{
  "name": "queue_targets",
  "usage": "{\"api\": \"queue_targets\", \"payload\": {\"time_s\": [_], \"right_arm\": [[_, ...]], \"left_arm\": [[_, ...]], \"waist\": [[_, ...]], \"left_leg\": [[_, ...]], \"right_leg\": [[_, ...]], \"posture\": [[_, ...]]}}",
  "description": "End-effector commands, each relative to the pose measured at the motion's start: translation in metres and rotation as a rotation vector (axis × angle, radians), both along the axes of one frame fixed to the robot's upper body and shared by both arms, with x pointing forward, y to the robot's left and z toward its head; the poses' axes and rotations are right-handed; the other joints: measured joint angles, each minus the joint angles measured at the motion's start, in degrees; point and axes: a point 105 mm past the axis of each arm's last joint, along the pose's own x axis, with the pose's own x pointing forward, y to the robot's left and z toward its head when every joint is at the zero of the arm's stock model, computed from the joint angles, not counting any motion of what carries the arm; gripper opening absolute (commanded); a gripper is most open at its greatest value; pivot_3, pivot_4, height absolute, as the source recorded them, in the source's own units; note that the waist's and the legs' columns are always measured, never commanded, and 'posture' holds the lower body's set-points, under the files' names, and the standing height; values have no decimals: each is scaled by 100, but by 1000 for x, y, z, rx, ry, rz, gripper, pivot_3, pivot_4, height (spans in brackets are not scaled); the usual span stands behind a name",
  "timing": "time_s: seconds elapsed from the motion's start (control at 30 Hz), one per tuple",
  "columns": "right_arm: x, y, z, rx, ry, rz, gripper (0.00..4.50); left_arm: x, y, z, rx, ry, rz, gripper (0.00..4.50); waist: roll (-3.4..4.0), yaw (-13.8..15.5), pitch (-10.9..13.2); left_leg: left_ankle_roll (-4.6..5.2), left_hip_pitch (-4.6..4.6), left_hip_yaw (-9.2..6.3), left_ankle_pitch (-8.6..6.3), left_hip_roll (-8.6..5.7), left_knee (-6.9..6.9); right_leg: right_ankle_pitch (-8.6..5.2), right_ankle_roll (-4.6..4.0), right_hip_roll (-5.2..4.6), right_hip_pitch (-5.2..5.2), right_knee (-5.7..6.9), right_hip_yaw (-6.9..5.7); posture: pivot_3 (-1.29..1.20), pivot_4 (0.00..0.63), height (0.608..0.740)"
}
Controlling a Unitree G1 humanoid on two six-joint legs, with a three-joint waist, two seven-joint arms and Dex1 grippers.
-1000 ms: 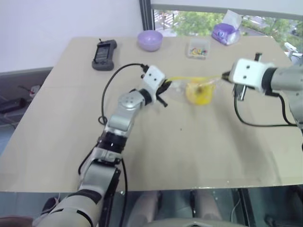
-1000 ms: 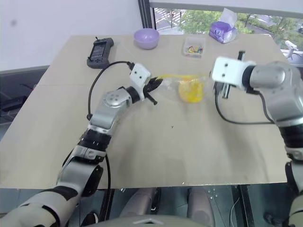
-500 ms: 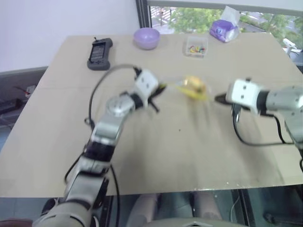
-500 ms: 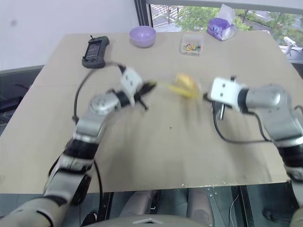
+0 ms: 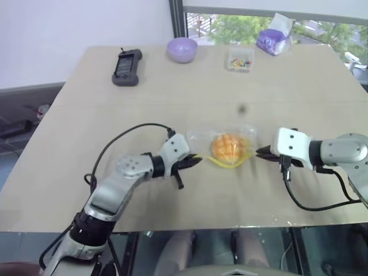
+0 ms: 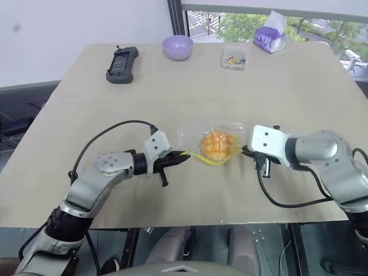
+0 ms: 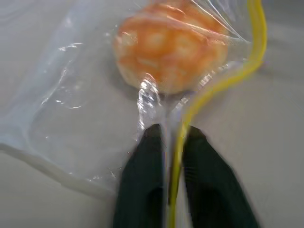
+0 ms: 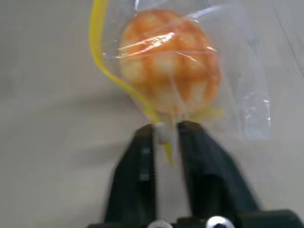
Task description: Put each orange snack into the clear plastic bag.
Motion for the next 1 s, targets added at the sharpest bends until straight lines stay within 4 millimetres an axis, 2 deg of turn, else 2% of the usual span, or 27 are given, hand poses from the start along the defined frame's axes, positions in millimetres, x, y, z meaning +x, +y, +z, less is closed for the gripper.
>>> {"api": "queue_targets", "payload": {"time_s": [0.03, 0.17, 0.33, 0.43, 0.53, 0.67, 0.8, 1.0], "right_arm": [[-5, -11, 10, -62, -34, 7, 2074], [-21, -27, 6, -106, 67, 0, 2074], [-34, -46, 10, -58, 131, -51, 2074], [-30, -61, 19, 75, 101, -152, 2074], [-29, -84, 32, 276, 77, -269, 2074], [-40, -114, 37, 432, 119, -362, 2074], [-47, -132, 49, 564, 108, -358, 2074], [-49, -150, 50, 590, 118, -357, 2074]], "left_arm": [[-3, 1, 10, -7, -42, -19, 1980], [-11, 9, 13, -29, -1, -30, 1980], [-28, 30, 21, -59, 96, -46, 1980], [-42, 48, 25, -28, 116, -41, 1980], [-30, 77, 39, -56, 91, 103, 1980], [-29, 101, 66, -67, 25, 165, 1980], [-38, 107, 88, -86, 0, 154, 1980], [-45, 114, 92, -133, -5, 170, 1980]], "waist": [[0, 8, 0], [0, 22, 0], [0, 3, 0], [2, -7, 1], [0, 46, 2], [1, 82, 2], [3, 49, 0], [6, -13, 1]], "left_leg": [[0, 0, 0, 0, 0, 0], [1, -4, -2, -1, 0, -4], [6, -1, 0, -4, 4, -6], [21, 1, 4, -13, 8, -8], [23, 3, 3, -14, 8, -7], [25, 4, -3, -15, 6, -6], [25, 4, 2, -15, 7, -8], [27, 13, 14, -16, 11, -13]], "right_leg": [[0, 0, 0, 0, 0, 0], [0, 0, -2, 0, -11, -3], [0, 0, 0, 1, -12, -2], [0, -1, 2, 1, -13, 3], [0, -1, 2, 5, -13, 2], [0, -1, 1, 9, -12, -5], [0, -1, 0, 9, -15, -1], [0, -2, 1, 10, -14, 8]], "posture": [[0, 150, 740], [0, 150, 740], [0, 150, 740], [0, 150, 740], [0, 150, 740], [0, 150, 740], [0, 150, 740], [0, 150, 740]]}}
